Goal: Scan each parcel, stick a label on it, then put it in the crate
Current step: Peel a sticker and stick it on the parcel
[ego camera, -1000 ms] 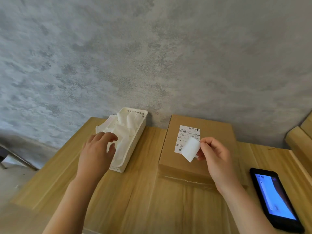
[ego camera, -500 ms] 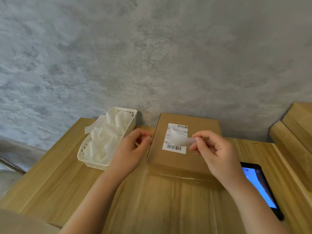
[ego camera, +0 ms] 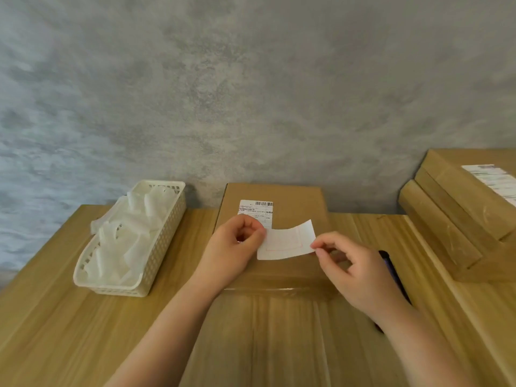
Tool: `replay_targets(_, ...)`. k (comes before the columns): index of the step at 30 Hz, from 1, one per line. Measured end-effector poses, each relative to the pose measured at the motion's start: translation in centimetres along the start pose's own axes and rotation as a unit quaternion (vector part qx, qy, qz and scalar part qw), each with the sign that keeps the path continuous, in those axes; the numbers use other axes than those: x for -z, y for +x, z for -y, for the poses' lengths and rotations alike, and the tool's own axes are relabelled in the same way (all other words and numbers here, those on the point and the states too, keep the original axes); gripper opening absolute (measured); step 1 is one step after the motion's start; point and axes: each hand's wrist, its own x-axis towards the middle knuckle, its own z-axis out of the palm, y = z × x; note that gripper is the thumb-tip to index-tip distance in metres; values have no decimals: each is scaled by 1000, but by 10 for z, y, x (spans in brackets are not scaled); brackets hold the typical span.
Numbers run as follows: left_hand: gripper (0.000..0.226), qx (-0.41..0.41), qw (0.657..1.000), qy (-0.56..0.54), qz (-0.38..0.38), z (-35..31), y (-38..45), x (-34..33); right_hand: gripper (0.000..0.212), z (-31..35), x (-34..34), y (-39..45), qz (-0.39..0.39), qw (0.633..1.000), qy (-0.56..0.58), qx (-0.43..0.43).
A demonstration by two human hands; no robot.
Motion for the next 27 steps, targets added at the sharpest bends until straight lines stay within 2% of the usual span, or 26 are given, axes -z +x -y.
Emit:
replay_targets(5, 12, -67, 989, 130, 19, 7, 5, -18, 15, -21, 6, -14, -6, 999, -54, -3)
replay_targets(11, 5, -121, 961, 248, 4, 18, 12, -34, 16, -34, 7, -21, 2, 994, -108, 5)
replay_targets(18, 4, -156, 937, 310, -27, 26, 15, -42, 11, -38, 5, -23, 21, 990, -137, 27)
replay_targets(27, 6, -145, 934, 325, -30, 28, 13, -44, 10, -43, 4, -22, 26, 988, -148, 26)
